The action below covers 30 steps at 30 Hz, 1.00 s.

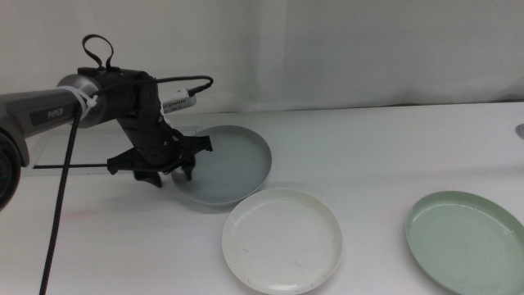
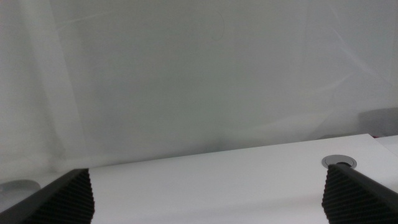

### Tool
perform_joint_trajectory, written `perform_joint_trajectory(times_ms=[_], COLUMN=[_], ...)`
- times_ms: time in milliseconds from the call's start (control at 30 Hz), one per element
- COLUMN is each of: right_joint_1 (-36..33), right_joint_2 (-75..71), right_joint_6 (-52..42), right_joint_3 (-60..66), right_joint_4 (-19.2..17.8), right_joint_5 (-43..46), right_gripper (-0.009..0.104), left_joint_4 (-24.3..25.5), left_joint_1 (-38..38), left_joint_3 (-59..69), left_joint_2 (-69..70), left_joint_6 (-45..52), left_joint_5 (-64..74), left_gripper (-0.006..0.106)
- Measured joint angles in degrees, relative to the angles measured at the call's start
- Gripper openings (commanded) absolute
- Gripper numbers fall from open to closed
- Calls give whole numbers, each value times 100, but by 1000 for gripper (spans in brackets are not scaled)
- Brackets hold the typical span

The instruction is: Stack the three bowls on top of each other.

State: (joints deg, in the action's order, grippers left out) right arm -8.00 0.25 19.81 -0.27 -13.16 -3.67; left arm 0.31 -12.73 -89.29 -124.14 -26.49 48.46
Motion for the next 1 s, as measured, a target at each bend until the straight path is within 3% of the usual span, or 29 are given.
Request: perform_joint_trajectory(times_ms=[100,133,633,1000], right_joint_1=[0,0,0,0], right_joint_2=[0,0,0,0], right_joint_6=[0,0,0,0], right_joint_3=[0,0,0,0], right_joint_4=[0,0,0,0], right_joint_5=[0,0,11,11], right_gripper=[103,103,103,103], left_joint_4=[-82,-112,-121,-864], left_joint_1=[0,0,0,-197], left_joint_3=[-12,-12,-25,-12], left_joint_2=[0,-9,906,2411], left_joint_6=[-30,-42,552,2739], left_joint_5=[-10,-22,-277,699], left_gripper=[4,-2,-2,-2])
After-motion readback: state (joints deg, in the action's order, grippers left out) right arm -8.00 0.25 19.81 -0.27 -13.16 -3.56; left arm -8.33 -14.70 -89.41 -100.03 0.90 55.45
